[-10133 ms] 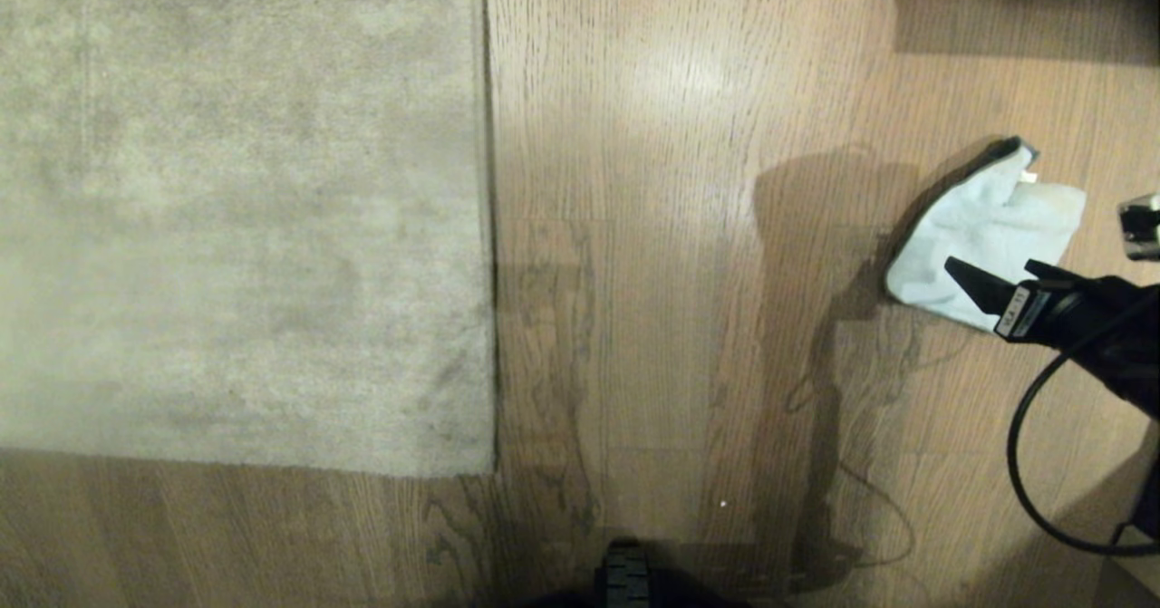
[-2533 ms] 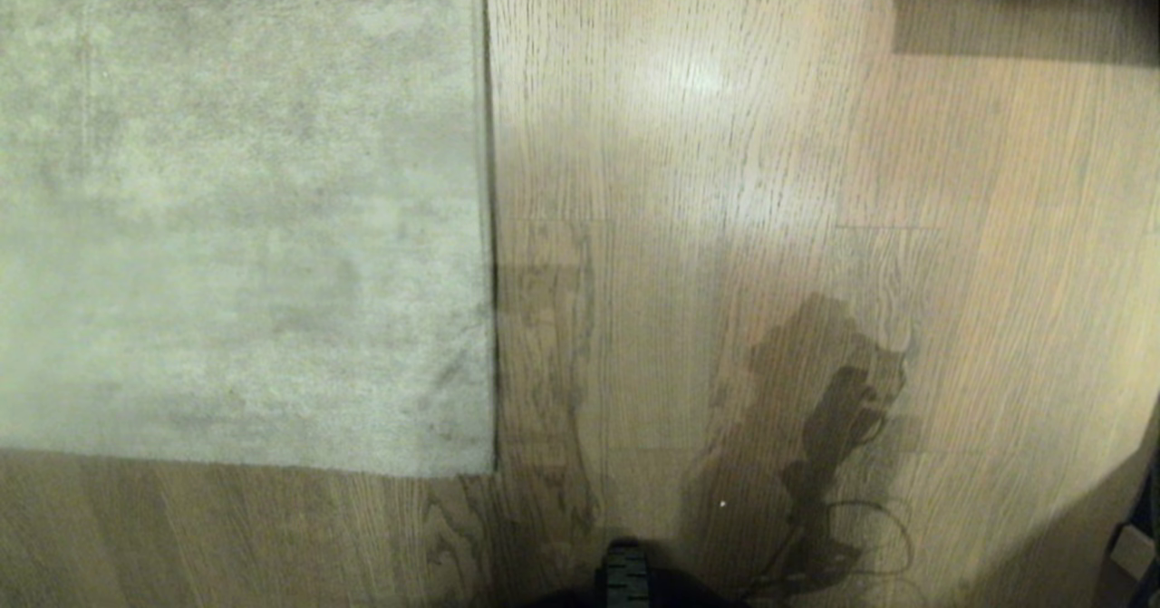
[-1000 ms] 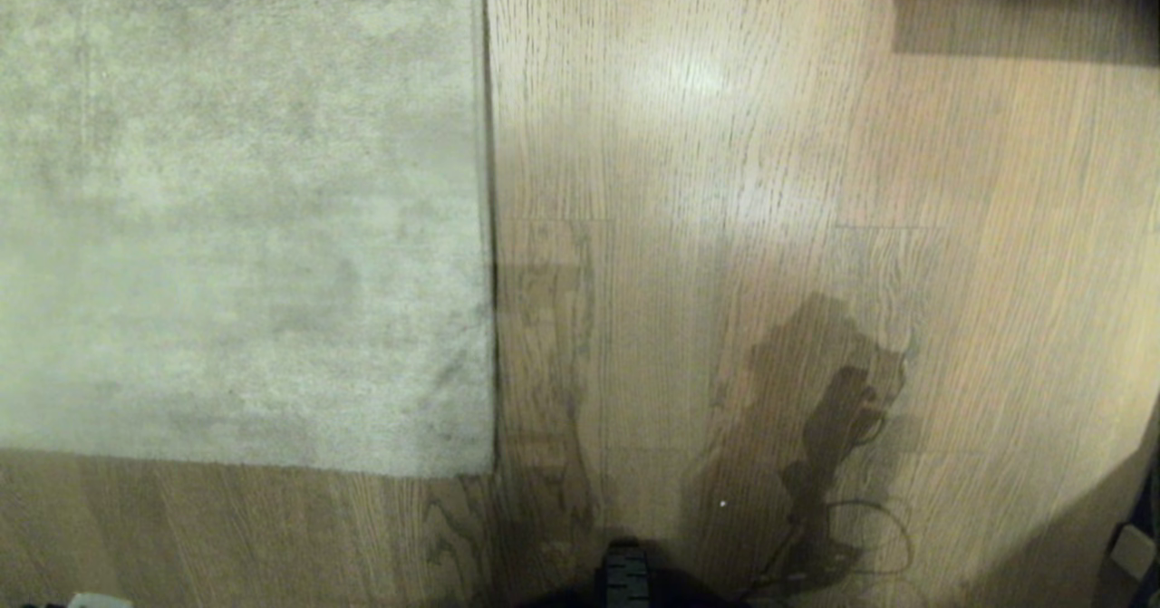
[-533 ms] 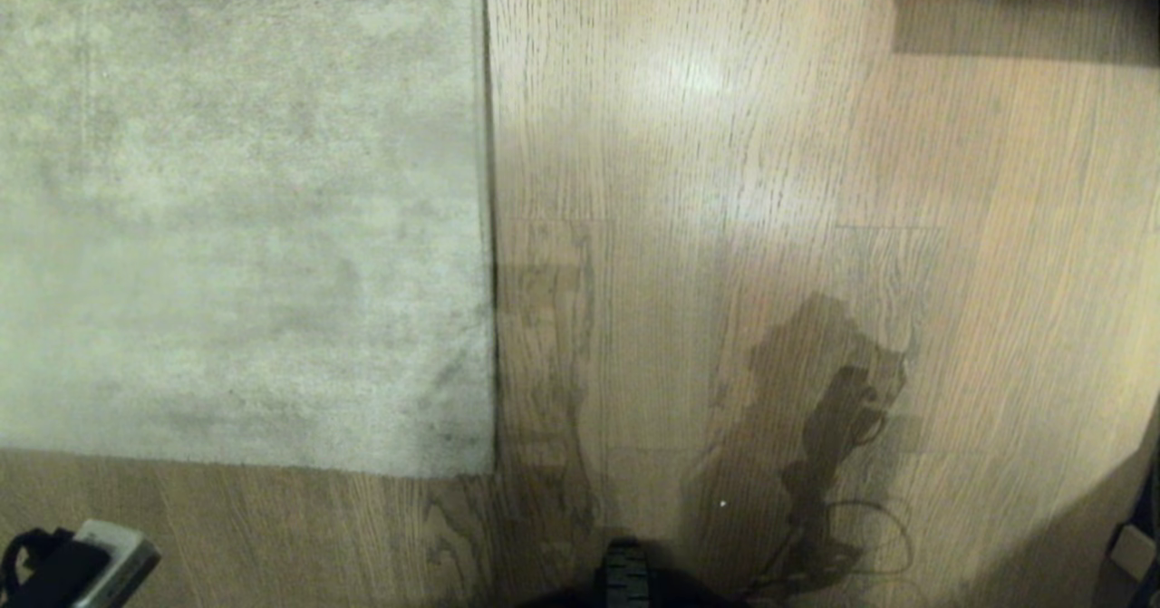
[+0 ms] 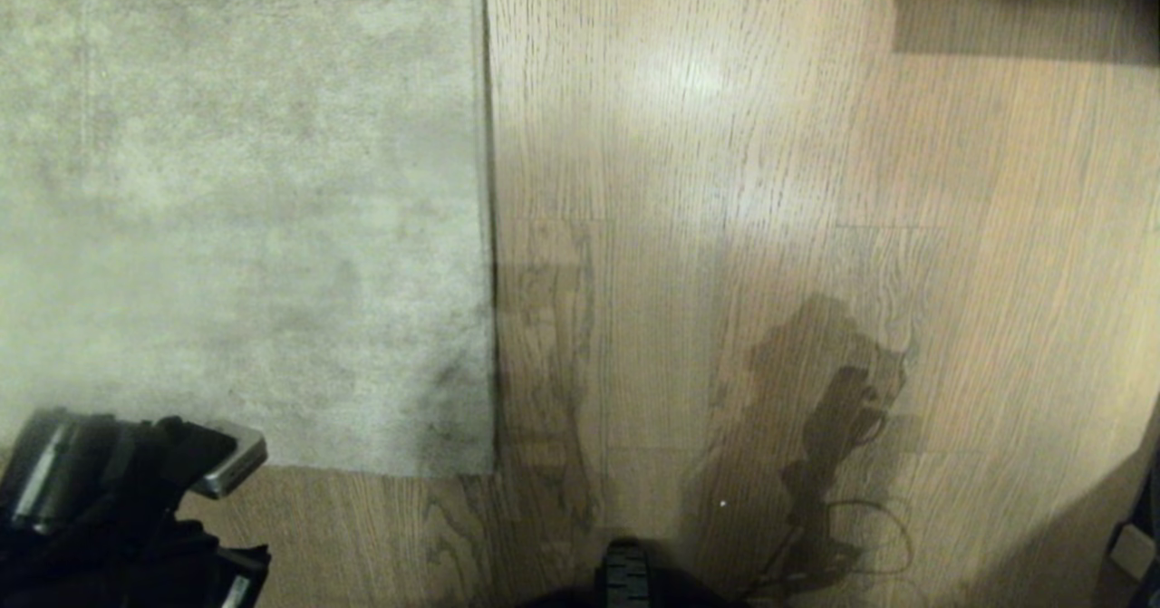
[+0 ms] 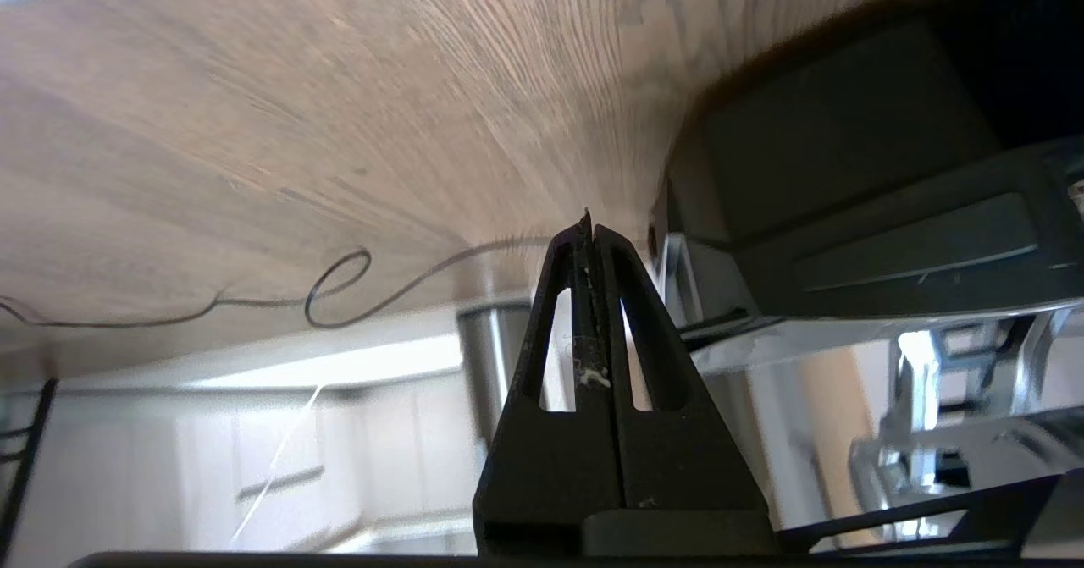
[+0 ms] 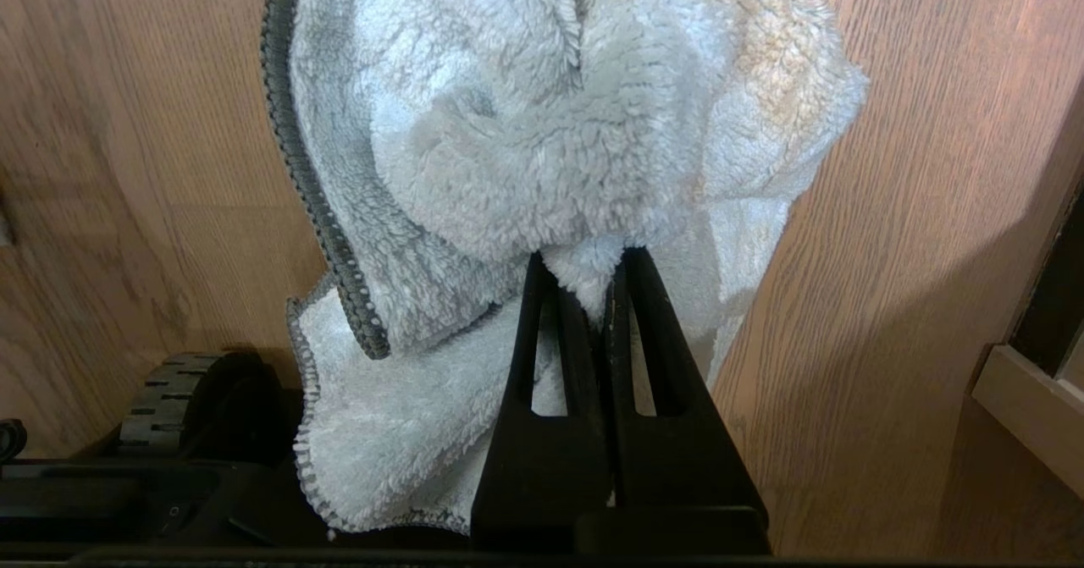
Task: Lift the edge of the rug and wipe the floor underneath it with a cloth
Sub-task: Lift up the carpet
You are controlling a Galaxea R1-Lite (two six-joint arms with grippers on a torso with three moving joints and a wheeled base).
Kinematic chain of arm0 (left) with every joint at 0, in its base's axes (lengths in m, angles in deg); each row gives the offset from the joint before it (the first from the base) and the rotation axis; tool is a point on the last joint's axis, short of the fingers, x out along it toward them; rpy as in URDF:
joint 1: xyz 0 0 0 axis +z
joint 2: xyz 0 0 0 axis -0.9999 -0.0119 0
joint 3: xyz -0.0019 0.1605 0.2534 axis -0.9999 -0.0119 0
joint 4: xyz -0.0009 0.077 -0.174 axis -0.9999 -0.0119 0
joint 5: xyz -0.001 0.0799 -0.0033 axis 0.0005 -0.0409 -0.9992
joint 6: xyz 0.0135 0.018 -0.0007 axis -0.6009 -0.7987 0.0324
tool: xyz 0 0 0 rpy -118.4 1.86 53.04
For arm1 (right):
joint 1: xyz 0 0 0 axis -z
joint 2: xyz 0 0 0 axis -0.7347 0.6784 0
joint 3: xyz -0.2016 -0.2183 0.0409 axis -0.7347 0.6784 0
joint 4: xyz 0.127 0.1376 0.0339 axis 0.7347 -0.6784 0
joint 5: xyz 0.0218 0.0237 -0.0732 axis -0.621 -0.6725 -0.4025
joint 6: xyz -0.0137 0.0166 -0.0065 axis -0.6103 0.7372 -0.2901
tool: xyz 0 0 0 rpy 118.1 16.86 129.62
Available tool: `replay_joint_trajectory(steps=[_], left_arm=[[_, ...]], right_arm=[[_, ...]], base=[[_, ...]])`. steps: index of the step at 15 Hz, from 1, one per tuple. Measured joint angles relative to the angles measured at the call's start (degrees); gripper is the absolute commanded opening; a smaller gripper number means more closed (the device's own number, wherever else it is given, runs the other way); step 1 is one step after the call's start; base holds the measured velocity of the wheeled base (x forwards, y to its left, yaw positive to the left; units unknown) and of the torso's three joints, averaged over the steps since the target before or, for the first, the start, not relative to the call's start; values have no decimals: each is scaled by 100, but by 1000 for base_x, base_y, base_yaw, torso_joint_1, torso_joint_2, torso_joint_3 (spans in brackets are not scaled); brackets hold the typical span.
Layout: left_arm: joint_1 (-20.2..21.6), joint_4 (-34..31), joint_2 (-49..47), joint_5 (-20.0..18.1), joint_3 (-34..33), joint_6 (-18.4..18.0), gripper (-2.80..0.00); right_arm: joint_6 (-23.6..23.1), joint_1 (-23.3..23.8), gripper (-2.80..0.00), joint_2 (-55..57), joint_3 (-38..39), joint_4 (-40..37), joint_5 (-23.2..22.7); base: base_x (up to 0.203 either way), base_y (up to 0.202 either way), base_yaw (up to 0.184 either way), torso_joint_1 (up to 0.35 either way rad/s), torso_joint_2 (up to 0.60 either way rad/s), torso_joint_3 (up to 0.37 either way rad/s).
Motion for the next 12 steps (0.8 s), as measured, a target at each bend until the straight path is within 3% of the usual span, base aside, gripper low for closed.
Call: replay_joint_trajectory(steps=[6,10,11,12], left_arm=[[-621,-6,-943,6,660,41,-280],[-988,-6,-1129,222,1225,396,-280],[-1127,-28,-1143,260,1367,623,-229],[-1279,-49,-1161,278,1458,837,0]], right_arm=[[0,0,-280,0,0,0,-2],[1,0,-280,0,0,-2,0],[2,0,-280,2,0,-2,-1],[2,0,-280,2,0,-2,0]], base=[[0,0,0,0,0,0],[0,0,0,0,0,0],[0,0,0,0,0,0],[0,0,0,0,0,0]])
